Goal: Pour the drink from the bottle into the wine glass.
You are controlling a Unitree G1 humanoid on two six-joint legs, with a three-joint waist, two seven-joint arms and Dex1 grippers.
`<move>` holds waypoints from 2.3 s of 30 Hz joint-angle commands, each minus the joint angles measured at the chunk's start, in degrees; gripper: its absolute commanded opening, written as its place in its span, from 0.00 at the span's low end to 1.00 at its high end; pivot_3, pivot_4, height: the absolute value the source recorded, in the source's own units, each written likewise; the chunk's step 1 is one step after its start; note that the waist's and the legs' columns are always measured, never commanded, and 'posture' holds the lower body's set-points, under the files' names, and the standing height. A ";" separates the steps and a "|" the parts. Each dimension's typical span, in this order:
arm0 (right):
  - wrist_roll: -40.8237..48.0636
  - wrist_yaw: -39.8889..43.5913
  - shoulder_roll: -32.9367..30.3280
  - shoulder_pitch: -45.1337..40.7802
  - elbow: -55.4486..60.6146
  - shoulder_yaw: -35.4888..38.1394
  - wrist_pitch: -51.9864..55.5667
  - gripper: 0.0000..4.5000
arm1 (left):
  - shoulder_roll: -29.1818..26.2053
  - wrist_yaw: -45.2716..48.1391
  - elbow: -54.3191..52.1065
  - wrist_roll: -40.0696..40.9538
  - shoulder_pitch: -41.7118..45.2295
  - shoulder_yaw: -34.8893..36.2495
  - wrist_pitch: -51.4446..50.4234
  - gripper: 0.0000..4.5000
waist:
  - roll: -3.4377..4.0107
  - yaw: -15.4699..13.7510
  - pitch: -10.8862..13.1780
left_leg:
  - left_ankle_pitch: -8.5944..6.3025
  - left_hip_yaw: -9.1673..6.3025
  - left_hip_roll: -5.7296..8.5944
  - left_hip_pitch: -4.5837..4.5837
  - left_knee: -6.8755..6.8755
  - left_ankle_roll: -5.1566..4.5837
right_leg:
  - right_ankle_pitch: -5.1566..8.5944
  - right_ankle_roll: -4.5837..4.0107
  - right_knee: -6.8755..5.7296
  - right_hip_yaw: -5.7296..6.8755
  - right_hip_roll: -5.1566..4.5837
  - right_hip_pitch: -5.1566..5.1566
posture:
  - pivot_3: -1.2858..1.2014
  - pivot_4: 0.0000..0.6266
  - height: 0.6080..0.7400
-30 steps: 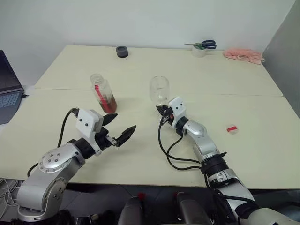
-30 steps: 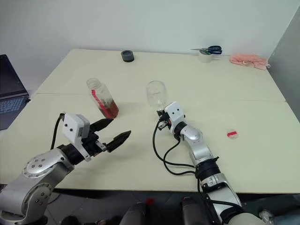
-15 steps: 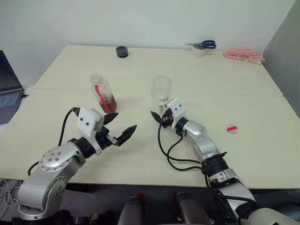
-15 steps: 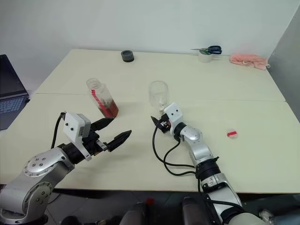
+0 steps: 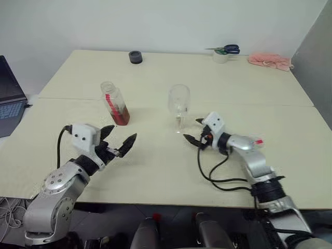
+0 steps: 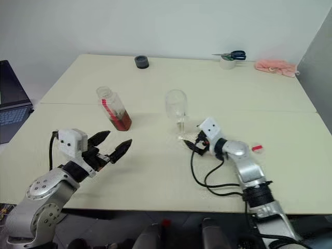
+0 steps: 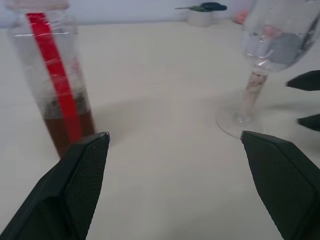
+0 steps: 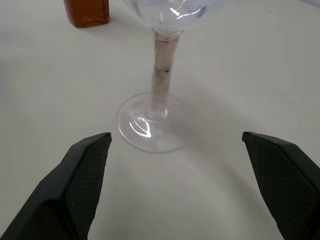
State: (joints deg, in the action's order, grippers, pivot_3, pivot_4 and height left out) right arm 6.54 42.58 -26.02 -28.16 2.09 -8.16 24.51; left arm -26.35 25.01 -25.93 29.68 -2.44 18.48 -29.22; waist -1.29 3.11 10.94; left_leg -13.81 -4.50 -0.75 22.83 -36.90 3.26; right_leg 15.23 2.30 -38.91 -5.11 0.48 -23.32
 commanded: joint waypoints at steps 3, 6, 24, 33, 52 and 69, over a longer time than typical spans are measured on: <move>13.69 10.76 -12.64 -9.76 11.92 9.28 15.58 0.99 | 1.62 -0.85 6.57 -2.82 0.10 3.78 9.01 1.00 | -0.02 0.37 0.03 | -0.01 0.03 -0.03 -0.01 -0.02 -0.01 | 0.01 0.00 0.02 -0.02 0.02 0.00 | 0.52 0.24 1.00; 17.20 9.49 -11.54 -20.06 9.80 10.87 18.65 0.99 | 0.99 -1.68 8.15 -3.58 2.50 3.60 9.38 1.00 | -0.02 0.69 0.03 | 0.00 0.08 -0.15 -0.09 0.01 -0.02 | 0.13 0.21 -0.03 -0.09 0.22 -0.02 | 0.52 0.24 1.00; 23.55 -2.04 2.61 -39.31 2.75 5.14 32.28 0.99 | -4.41 -7.28 14.16 -9.83 21.75 -1.81 1.51 1.00 | -0.08 -0.17 -0.01 | -0.01 0.00 0.02 0.17 0.02 -0.01 | -0.05 -0.04 -0.04 0.07 -0.07 -0.18 | 0.52 0.24 1.00; 22.95 -3.54 3.03 -38.96 2.31 5.12 31.10 0.99 | -2.90 -6.50 26.82 -14.74 29.70 -5.82 8.10 1.00 | -0.07 -0.01 0.00 | 0.00 -0.06 0.00 0.18 0.05 -0.01 | -0.05 -0.06 -0.07 0.13 -0.03 -0.21 | 0.52 0.24 1.00; 24.47 -2.79 0.87 -36.13 9.00 3.66 35.62 1.00 | -0.34 -2.55 41.37 -17.23 36.83 -7.39 17.86 0.51 | -0.07 -0.02 0.00 | 0.00 -0.09 0.01 0.19 0.07 0.00 | -0.05 -0.06 -0.07 0.16 -0.06 -0.22 | 0.52 0.24 1.00; 32.48 -0.13 -8.34 4.11 32.79 24.78 26.36 1.00 | -2.56 10.32 55.52 -28.82 62.91 -21.55 33.06 0.40 | -0.19 -2.43 0.04 | 0.02 -0.92 0.23 1.10 -0.06 0.01 | -0.03 -0.04 0.24 1.09 -0.25 -0.49 | 0.52 0.24 1.00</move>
State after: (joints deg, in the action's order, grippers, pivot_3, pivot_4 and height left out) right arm 37.47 42.57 -34.44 -25.24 31.22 13.48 53.29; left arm -28.85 34.29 28.27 3.32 58.64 -1.19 -0.67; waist -1.47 0.68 10.98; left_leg -13.79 -5.41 -0.53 23.92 -36.93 3.27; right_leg 15.22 2.24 -38.70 -4.02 0.23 -23.81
